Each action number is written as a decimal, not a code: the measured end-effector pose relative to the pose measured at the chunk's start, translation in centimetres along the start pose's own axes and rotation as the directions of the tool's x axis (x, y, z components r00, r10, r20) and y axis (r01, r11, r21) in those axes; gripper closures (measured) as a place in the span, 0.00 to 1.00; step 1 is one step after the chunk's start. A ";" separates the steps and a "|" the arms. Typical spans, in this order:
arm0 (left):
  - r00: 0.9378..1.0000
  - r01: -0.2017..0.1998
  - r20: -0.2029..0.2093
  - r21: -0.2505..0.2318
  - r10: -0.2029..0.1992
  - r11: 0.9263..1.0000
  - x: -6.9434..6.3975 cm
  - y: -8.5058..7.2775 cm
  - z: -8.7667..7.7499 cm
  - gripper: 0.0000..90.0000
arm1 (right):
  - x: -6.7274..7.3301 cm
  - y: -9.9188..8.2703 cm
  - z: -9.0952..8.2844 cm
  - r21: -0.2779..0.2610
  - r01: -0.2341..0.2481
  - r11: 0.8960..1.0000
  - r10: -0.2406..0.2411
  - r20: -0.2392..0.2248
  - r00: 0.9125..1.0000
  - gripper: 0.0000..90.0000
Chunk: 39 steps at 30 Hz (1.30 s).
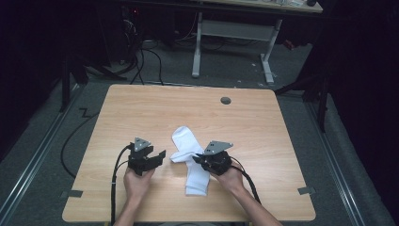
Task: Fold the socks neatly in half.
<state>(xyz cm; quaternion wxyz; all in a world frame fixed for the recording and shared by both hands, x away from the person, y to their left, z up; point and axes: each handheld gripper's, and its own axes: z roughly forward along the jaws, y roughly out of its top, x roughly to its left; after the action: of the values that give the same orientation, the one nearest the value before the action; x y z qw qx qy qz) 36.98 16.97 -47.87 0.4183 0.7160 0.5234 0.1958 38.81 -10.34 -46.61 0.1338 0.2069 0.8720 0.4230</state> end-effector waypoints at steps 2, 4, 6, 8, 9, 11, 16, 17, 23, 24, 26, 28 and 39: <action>1.000 -0.009 0.023 0.015 0.008 1.000 -0.4 0.3 0.3 0.47 | 0.1 -0.3 0.1 0.001 -0.004 1.000 0.004 -0.003 1.000 0.93; 0.999 -0.022 0.043 0.038 0.020 0.999 -0.9 0.4 0.6 0.48 | 0.2 -0.5 0.1 0.009 0.000 1.000 0.000 -0.002 1.000 0.93; 0.997 -0.045 0.063 0.062 0.041 0.997 -1.3 0.4 0.9 0.48 | 0.3 -0.7 0.1 0.013 0.002 1.000 -0.002 -0.004 1.000 0.93; 0.995 -0.065 0.083 0.087 0.057 0.994 -1.8 0.3 1.3 0.48 | 0.3 -0.9 0.3 0.021 0.006 1.000 -0.005 -0.004 1.000 0.92; 0.994 -0.072 0.087 0.102 0.064 0.992 -1.9 0.2 1.5 0.48 | 0.4 -1.0 0.4 0.024 0.009 1.000 -0.009 -0.004 1.000 0.92; 0.993 -0.091 0.086 0.129 0.080 0.987 -2.2 0.1 2.0 0.49 | 0.4 -1.3 0.6 0.039 0.011 0.999 -0.010 -0.009 1.000 0.92; 0.988 -0.150 0.063 0.194 0.140 0.969 -2.7 -0.1 3.0 0.53 | 0.5 -1.7 1.1 0.060 0.013 0.998 -0.012 -0.012 1.000 0.91; 0.987 -0.160 0.058 0.203 0.151 0.966 -2.8 -0.1 3.2 0.54 | 0.4 -1.8 1.2 0.066 0.017 0.998 -0.017 -0.009 1.000 0.91; 0.983 -0.183 0.052 0.209 0.176 0.960 -3.2 0.0 3.6 0.66 | -0.3 -2.1 1.9 0.086 -0.008 0.996 0.009 -0.013 1.000 0.91; 0.982 -0.188 0.051 0.208 0.181 0.960 -3.3 0.0 3.7 0.68 | -0.5 -2.1 1.9 0.087 -0.010 0.996 0.011 -0.011 1.000 0.91; 0.983 -0.185 0.055 0.206 0.177 0.961 -3.4 0.1 3.8 0.72 | -0.9 -2.2 2.1 0.092 -0.022 0.996 0.023 -0.006 1.000 0.91; 0.984 -0.176 0.058 0.205 0.167 0.963 -3.4 0.1 3.9 0.75 | -1.4 -2.3 2.3 0.097 -0.034 0.995 0.034 0.000 0.999 0.91; 0.984 -0.169 0.084 0.224 0.154 0.960 -4.0 0.9 4.9 0.90 | -3.4 -2.3 3.0 0.105 -0.028 0.994 0.022 0.064 0.998 0.89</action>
<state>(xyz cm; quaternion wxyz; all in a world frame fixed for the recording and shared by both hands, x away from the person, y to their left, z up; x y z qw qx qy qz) 39.49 11.33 -49.33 0.3321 0.8061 0.4682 0.1436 42.50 -11.17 -50.02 0.1446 0.2377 0.8858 0.3714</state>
